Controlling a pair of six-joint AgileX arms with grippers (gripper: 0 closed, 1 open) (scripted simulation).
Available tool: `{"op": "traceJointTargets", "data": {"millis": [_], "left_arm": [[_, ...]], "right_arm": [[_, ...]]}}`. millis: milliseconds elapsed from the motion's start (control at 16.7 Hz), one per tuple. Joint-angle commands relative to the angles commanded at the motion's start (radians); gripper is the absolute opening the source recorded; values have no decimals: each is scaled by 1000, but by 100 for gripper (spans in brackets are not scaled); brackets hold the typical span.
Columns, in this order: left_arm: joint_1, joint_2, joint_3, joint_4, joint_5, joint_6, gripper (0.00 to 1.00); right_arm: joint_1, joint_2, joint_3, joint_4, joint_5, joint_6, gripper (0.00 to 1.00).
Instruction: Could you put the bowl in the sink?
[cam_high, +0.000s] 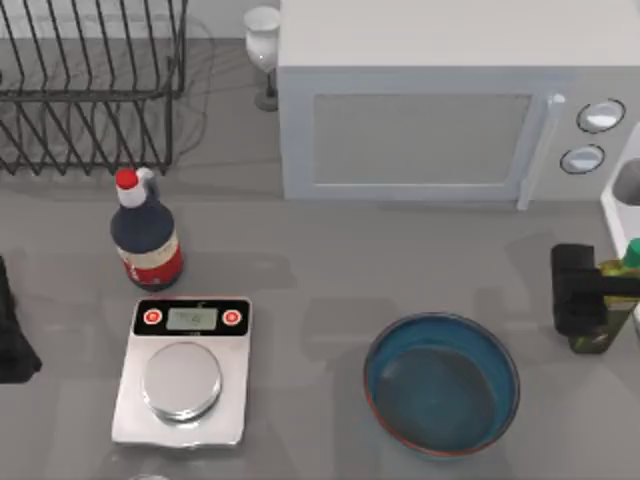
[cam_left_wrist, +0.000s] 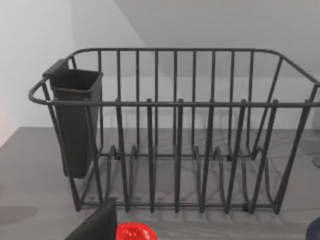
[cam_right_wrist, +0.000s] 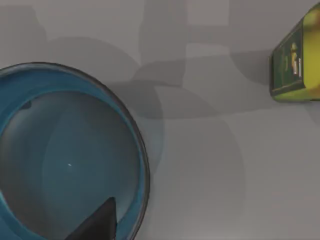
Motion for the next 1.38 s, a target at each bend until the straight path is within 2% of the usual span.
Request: {"op": "traceJointTargets", "data": {"millis": [300,600,1020,1380], "left_arm": [[0,0,0,0,0,0,100],[0,0,0,0,0,0,100],[0,0,0,0,0,0,100],[0,0,0,0,0,0,100]], "right_arm": [[125,330,268,-245,-1,127,100],[173,452,379,-332,0,175,100],[169,462,344,-291,0,172,100],[177,550,161,-5,0,180,100]]}}
